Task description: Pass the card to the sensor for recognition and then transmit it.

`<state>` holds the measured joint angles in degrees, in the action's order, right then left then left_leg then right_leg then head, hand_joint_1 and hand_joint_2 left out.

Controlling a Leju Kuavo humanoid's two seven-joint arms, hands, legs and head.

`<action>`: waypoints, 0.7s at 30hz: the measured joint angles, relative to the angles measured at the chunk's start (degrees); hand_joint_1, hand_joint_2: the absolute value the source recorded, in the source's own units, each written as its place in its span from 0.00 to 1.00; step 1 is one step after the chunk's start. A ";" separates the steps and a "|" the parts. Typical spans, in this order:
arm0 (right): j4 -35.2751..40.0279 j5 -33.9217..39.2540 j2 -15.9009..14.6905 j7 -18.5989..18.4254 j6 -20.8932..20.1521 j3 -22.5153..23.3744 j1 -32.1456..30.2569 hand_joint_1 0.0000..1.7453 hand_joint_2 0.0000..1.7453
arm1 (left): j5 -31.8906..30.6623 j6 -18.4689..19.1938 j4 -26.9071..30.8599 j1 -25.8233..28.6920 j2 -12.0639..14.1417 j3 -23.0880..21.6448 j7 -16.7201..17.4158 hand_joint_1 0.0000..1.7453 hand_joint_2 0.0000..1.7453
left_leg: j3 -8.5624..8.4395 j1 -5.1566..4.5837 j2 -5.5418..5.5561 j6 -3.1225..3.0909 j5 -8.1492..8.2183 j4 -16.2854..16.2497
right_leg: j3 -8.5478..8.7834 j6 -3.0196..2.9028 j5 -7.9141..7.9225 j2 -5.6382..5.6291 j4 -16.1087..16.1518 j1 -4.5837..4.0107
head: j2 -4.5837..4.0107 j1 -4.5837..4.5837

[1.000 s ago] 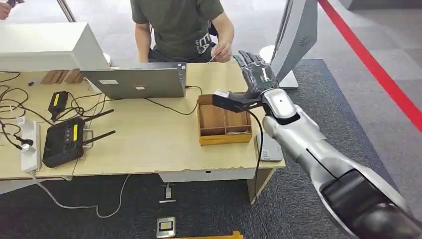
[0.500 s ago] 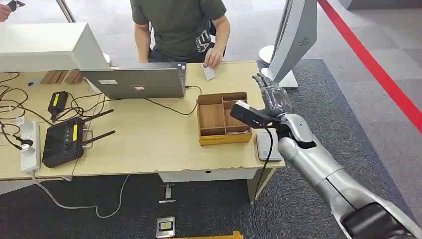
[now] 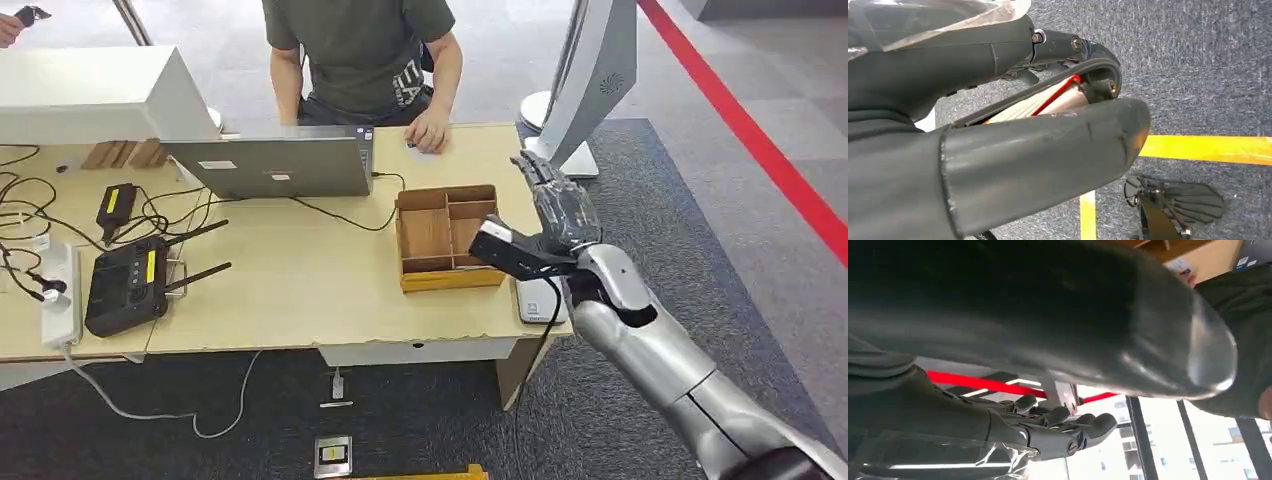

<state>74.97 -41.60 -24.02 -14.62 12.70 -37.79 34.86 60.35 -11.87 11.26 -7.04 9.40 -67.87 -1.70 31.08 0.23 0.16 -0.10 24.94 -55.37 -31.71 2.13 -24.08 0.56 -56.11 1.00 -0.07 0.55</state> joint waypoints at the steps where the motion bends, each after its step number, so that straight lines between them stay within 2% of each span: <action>1: 0.42 -0.61 0.00 0.00 -0.35 0.00 -0.14 0.00 1.00 | 0.18 -0.04 0.00 0.00 0.00 0.00 0.15 0.00 0.00 | 0.01 0.00 0.00 0.00 0.00 0.00 | 0.01 0.00 0.00 0.00 0.00 0.00 | 0.00 -0.02; 7: 1.11 -2.73 0.68 0.68 -1.92 -0.33 -0.49 0.00 1.00 | 0.83 -0.33 0.00 -0.04 0.00 0.02 1.66 0.00 0.00 | 0.01 0.00 0.00 0.00 0.00 0.01 | 0.00 0.00 0.00 0.00 0.00 0.00 | 0.00 0.00; 13: 0.19 -2.25 1.57 2.34 -1.35 -1.60 -0.45 0.00 1.00 | 1.22 -0.66 0.00 -0.04 0.00 0.02 1.73 0.00 0.00 | 0.02 0.00 0.00 0.00 0.00 0.02 | 0.00 0.00 0.00 0.00 -0.01 0.00 | 0.00 0.00; 21: -3.46 -2.73 3.21 2.71 -0.41 -3.30 0.49 0.00 1.00 | 1.53 -0.72 0.00 -0.07 0.00 0.04 1.57 0.00 0.00 | 0.04 0.00 0.00 0.00 0.00 0.02 | 0.00 0.00 0.00 0.00 -0.01 0.00 | 0.00 0.00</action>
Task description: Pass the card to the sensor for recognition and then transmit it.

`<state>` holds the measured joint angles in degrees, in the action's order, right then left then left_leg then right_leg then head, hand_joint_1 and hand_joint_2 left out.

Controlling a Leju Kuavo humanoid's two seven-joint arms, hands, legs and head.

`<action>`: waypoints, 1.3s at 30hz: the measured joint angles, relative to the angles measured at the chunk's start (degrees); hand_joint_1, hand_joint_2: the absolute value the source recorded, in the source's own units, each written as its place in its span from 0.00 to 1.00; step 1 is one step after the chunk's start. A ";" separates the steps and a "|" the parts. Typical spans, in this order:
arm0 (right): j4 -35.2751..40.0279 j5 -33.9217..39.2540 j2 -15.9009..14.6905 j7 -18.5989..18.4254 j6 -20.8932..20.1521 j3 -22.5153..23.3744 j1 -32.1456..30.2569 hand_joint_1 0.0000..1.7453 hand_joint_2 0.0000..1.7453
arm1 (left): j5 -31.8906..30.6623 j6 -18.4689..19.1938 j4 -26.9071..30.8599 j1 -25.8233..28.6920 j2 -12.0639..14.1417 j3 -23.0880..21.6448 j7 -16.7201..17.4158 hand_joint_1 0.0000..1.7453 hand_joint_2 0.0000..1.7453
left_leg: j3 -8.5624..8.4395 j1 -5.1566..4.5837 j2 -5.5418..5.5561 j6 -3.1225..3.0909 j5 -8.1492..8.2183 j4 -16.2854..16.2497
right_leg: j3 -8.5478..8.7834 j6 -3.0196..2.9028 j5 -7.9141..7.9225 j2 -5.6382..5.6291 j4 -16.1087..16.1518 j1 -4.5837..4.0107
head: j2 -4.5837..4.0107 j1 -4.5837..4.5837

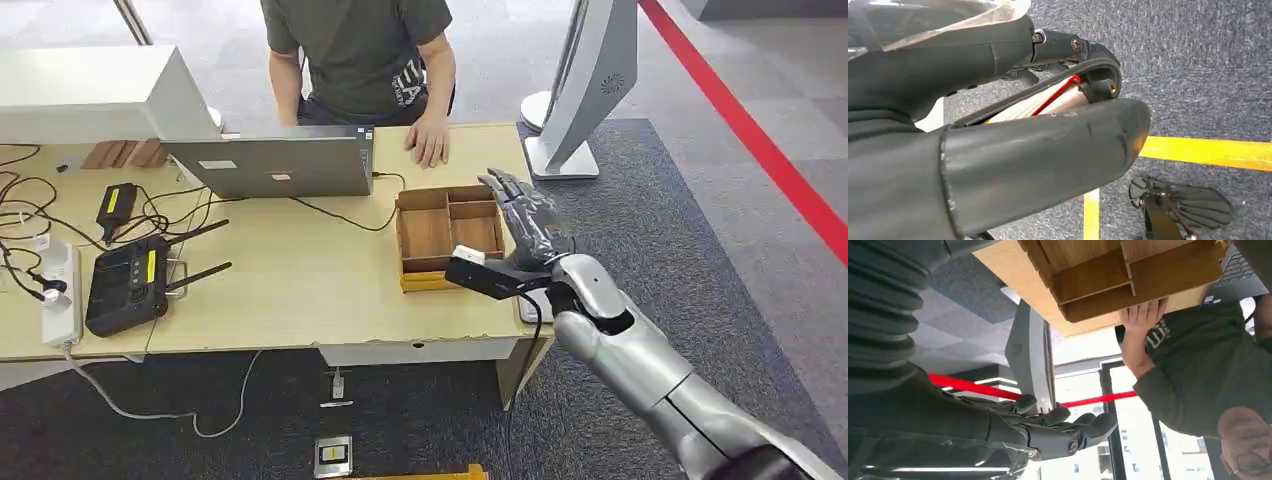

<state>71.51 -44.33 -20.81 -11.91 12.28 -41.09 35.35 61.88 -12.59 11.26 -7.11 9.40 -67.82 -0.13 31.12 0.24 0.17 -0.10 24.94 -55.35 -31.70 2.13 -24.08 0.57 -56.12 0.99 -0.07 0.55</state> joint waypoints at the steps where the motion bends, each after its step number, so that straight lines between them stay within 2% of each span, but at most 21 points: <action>1: -0.63 -0.09 0.28 -0.07 0.22 -0.22 0.14 0.00 1.00 | 0.02 -0.02 0.00 0.00 -0.02 0.00 0.00 0.00 0.00 | 0.01 0.00 0.00 0.00 0.00 0.00 | 0.00 0.00 0.00 0.00 0.00 0.00 | 0.00 0.00; 15: -14.81 -0.09 5.81 2.86 3.26 -3.50 4.12 0.00 1.00 | 1.03 -0.83 0.00 0.00 -0.22 0.07 0.57 0.00 0.00 | 0.01 0.00 0.00 0.00 -0.01 0.00 | 0.00 0.00 0.00 0.00 0.00 0.00 | 0.00 0.00; 23: -19.30 0.02 6.88 3.10 3.19 -4.33 5.43 0.00 1.00 | 1.20 -1.16 0.00 0.03 -0.22 0.09 0.96 0.00 0.00 | 0.01 0.00 0.00 0.00 0.00 0.00 | -0.01 0.00 0.00 0.00 0.00 0.00 | 0.00 0.00; 39: -22.75 0.02 7.76 3.02 3.15 -4.81 6.30 0.00 1.00 | 1.22 -1.16 0.00 0.04 -0.22 0.11 0.96 0.00 0.00 | 0.00 0.00 0.00 0.00 0.00 -0.01 | -0.01 0.00 0.00 0.00 0.00 0.00 | 0.00 0.00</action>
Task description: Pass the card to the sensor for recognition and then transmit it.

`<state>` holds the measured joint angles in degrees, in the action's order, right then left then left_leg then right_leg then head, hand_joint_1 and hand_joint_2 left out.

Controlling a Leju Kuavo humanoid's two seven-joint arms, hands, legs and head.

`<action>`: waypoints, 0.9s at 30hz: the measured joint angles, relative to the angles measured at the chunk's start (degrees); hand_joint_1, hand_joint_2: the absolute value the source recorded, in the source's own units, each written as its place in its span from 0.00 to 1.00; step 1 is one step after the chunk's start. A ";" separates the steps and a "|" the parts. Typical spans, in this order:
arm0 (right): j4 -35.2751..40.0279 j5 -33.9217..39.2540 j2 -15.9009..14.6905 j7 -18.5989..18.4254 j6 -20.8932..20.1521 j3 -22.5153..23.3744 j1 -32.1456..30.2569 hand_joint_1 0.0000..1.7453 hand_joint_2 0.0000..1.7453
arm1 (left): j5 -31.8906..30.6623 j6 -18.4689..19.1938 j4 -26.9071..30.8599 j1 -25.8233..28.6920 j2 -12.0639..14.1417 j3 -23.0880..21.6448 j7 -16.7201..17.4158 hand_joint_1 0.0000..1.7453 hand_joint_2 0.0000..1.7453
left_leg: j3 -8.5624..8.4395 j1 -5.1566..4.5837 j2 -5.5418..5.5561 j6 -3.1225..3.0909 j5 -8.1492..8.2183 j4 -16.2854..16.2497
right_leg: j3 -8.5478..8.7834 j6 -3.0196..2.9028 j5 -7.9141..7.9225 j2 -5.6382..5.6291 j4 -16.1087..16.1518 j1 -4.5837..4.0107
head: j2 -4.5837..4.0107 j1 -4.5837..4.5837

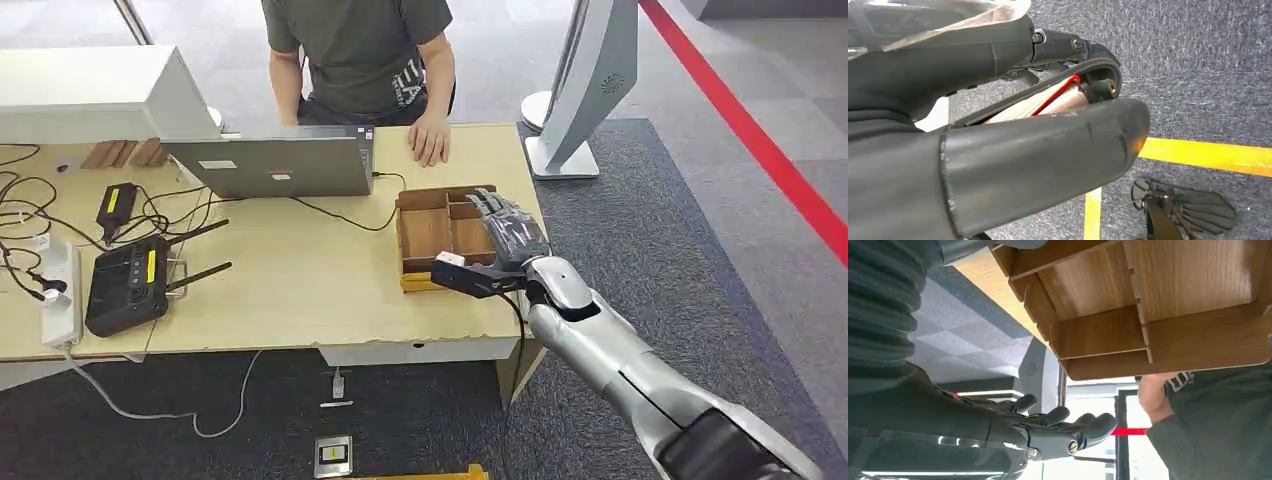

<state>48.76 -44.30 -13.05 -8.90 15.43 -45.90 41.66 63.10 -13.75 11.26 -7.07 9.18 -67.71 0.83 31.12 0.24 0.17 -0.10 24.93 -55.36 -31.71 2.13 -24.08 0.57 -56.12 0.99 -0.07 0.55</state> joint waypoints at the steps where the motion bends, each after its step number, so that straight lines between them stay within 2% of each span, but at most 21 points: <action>1: -0.11 0.00 0.00 0.00 -0.07 -0.05 0.00 0.00 1.00 | 0.00 0.00 0.00 0.00 0.00 0.00 0.00 0.00 0.00 | 0.00 0.00 0.00 0.00 0.00 0.00 | 0.00 0.00 0.00 0.00 0.00 0.00 | 0.00 0.00; 6: -0.18 0.52 -0.80 -1.81 0.52 0.08 0.76 0.00 1.00 | -0.02 0.00 0.00 0.03 0.00 0.00 -0.35 0.00 0.00 | -0.01 -0.01 0.00 0.00 0.00 -0.02 | -0.01 0.00 0.01 0.00 0.00 0.01 | 0.00 -0.02; 9: 2.94 1.44 -3.30 -4.86 0.27 1.22 2.21 0.00 1.00 | -0.02 0.00 -0.02 0.20 0.02 0.00 0.02 0.00 0.00 | -0.01 -0.02 0.01 -0.01 -0.01 -0.04 | 0.00 0.01 0.01 0.01 0.01 0.02 | 0.00 0.00; 12: 8.97 1.71 -7.12 -9.15 -4.93 3.06 2.16 0.00 1.00 | 0.46 0.04 -0.02 0.27 0.15 0.04 -0.31 0.00 0.00 | -0.05 -0.01 0.00 -0.02 0.00 -0.08 | 0.04 0.01 0.01 0.01 0.05 0.01 | 0.00 0.00; 14: 14.94 0.57 -9.85 -11.54 -8.11 4.61 -0.55 0.00 1.00 | 0.83 0.04 -0.02 0.37 0.20 0.22 -0.44 0.00 0.00 | -0.09 0.00 0.04 -0.02 0.03 -0.07 | 0.12 0.02 -0.01 0.02 0.10 0.00 | 0.00 0.00; 20: 28.75 -2.03 -15.86 -13.66 -8.88 9.31 -9.38 0.00 1.00 | 0.98 -0.07 -0.02 0.52 0.39 0.39 -0.85 0.00 0.00 | -0.06 0.00 0.03 -0.02 0.10 -0.06 | 0.06 0.01 -0.01 -0.01 0.09 0.00 | 0.00 0.02; 23: 34.10 -2.43 -18.32 -13.77 -9.01 11.98 -10.69 0.00 1.00 | 1.03 -0.07 -0.02 0.54 0.61 0.39 -1.14 0.00 0.00 | -0.06 -0.01 -0.02 -0.02 0.10 -0.06 | 0.05 0.01 -0.01 -0.04 0.09 0.01 | 0.00 0.00; 27: 40.16 -3.15 -20.44 -14.08 -11.61 14.95 -10.91 0.00 1.00 | 1.44 -0.07 -0.02 0.52 0.61 0.48 -2.03 0.00 0.00 | -0.11 0.00 -0.03 -0.02 0.09 -0.06 | 0.10 0.00 0.00 -0.04 0.09 0.00 | 0.00 0.00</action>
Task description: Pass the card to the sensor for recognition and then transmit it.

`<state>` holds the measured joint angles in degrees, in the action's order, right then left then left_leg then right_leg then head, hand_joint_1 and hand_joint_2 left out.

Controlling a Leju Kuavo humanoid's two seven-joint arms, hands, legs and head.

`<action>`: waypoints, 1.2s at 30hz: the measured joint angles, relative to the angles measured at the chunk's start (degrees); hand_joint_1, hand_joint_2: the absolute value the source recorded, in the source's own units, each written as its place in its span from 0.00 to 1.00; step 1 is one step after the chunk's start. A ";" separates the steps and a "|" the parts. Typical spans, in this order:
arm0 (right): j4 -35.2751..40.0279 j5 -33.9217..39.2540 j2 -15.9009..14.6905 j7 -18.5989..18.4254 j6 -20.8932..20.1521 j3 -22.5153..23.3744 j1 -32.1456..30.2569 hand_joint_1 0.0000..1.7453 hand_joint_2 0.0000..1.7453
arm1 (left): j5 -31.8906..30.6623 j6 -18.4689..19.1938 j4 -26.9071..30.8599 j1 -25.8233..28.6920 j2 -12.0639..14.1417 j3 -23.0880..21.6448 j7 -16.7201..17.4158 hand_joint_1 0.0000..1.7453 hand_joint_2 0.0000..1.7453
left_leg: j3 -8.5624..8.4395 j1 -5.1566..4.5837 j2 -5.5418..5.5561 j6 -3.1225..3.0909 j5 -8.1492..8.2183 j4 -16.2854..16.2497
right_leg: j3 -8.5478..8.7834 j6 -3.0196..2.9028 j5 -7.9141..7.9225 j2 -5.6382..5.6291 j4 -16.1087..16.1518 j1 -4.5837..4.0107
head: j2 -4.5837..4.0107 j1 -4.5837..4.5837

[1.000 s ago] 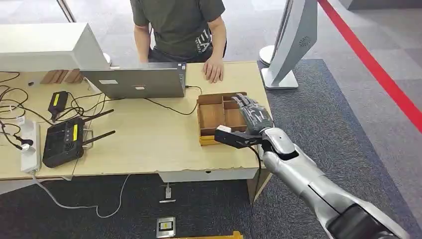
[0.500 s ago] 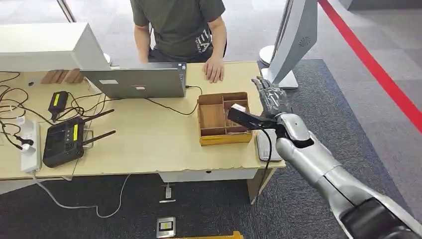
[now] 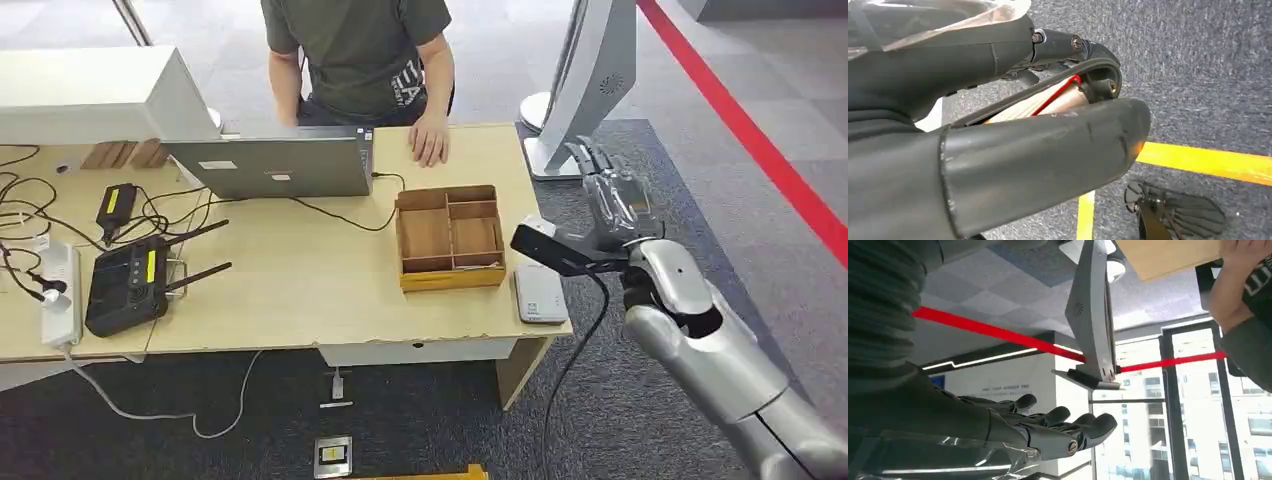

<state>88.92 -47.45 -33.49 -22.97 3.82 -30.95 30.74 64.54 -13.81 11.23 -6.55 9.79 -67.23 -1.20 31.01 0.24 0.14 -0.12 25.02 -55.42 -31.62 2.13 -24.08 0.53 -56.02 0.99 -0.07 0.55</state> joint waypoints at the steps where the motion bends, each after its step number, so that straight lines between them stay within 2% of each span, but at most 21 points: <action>1: 1.20 -0.07 -0.35 -0.22 -0.68 0.59 -0.44 0.00 1.00 | 0.13 0.00 0.00 -0.02 -0.04 0.00 0.02 0.00 0.00 | -0.02 0.00 0.00 0.00 0.00 0.00 | 0.02 0.00 0.00 0.00 0.00 0.00 | 0.00 0.02; 7: 9.76 -2.14 -1.73 -0.33 -4.54 4.22 -6.63 0.00 1.00 | 0.39 -0.39 0.00 0.00 -0.09 0.11 1.99 0.00 0.00 | 0.01 0.00 0.03 0.01 0.01 0.01 | 0.04 0.00 -0.01 0.00 -0.01 0.00 | 0.00 0.00; 10: 12.00 -2.69 -1.48 0.33 -5.48 3.80 -7.92 0.00 1.00 | 0.39 -0.44 0.00 -0.17 -0.09 0.35 2.14 0.00 0.00 | 0.02 0.00 0.02 0.03 0.03 0.05 | 0.03 0.00 -0.02 -0.01 -0.01 0.00 | 0.00 0.00; 13: 12.19 -2.84 -0.24 1.77 -4.98 2.60 -8.06 0.00 1.00 | 0.31 -0.42 0.00 -0.32 -0.13 0.42 0.54 0.00 0.00 | 0.03 0.02 0.02 0.03 0.02 0.06 | 0.03 -0.01 -0.02 0.00 -0.01 -0.01 | 0.00 0.00; 18: 11.23 -1.86 1.95 2.95 -2.62 0.37 -8.04 0.00 1.00 | -0.26 -0.09 0.00 -0.49 -0.20 0.44 -0.13 0.00 0.00 | 0.03 0.03 0.02 0.03 -0.01 0.06 | 0.04 -0.01 -0.02 0.00 -0.02 -0.02 | 0.00 0.00; 28: 3.76 -1.25 7.39 6.99 -0.24 -4.20 -5.87 0.00 1.00 | -0.28 -0.26 0.00 -0.59 -0.44 0.44 2.21 0.00 0.00 | 0.08 0.06 0.02 0.03 -0.01 0.06 | 0.02 -0.01 -0.02 0.00 -0.03 -0.04 | 0.00 0.00; 36: -1.58 -1.22 10.25 7.59 0.42 -6.60 -4.35 0.00 1.00 | -0.26 -0.28 0.00 -0.57 -0.46 0.44 2.25 0.00 0.00 | 0.07 0.06 0.02 0.03 -0.01 0.05 | 0.02 -0.02 -0.02 0.01 -0.03 -0.04 | 0.00 0.02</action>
<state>87.34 -48.68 -23.23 -15.39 4.24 -37.55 26.39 64.28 -14.10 11.23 -7.12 9.33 -66.79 1.05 31.08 0.30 0.16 -0.08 25.01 -55.37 -31.60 2.12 -24.11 0.54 -56.05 0.95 -0.07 0.57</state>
